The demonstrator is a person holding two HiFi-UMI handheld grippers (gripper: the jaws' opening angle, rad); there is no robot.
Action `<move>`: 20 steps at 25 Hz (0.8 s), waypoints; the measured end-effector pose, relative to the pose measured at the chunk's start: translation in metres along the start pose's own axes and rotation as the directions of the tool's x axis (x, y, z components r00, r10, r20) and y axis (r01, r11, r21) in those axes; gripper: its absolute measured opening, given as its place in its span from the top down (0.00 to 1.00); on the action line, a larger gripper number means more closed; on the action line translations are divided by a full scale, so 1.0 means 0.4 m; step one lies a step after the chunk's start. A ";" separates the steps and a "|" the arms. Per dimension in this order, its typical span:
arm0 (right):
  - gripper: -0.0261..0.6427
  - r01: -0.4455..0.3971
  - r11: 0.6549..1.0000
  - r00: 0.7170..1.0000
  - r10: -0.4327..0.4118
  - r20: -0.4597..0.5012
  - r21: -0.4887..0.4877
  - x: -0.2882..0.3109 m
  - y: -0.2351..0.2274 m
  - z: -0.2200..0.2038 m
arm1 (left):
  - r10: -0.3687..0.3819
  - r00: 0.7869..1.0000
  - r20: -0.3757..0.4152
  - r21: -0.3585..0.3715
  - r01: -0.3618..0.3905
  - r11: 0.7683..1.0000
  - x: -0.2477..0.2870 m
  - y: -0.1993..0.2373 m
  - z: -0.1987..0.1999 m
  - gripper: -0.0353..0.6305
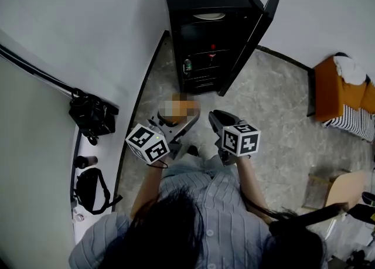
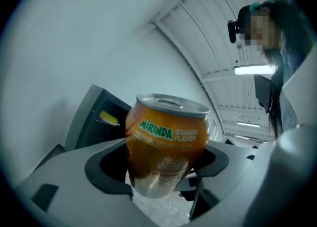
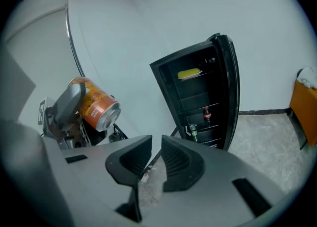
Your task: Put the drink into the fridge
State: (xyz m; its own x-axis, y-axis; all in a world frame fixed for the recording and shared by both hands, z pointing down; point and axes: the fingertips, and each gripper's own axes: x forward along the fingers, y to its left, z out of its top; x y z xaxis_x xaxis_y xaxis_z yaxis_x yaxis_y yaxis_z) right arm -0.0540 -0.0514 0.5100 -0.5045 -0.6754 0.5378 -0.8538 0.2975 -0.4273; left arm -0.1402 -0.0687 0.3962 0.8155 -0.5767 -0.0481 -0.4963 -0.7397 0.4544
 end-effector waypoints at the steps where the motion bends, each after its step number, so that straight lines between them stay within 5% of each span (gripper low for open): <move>1: 0.86 0.002 1.000 1.000 -0.002 0.003 0.007 0.002 -0.003 0.002 | 0.000 1.000 -0.002 -0.006 0.000 1.000 -0.001 0.004 -0.003 0.39; 20: 0.86 -0.016 0.998 0.999 0.019 -0.048 0.069 0.117 -0.116 0.050 | 0.035 0.998 -0.057 -0.025 -0.037 0.999 0.099 0.111 -0.038 0.39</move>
State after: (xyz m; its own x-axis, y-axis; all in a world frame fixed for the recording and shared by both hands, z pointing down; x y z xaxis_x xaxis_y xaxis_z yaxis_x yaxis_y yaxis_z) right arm -0.0355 -0.1103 0.5403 -0.5262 -0.6368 0.5635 -0.8349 0.2609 -0.4847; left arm -0.1254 -0.1190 0.4281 0.8131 -0.5818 0.0191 -0.5184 -0.7088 0.4784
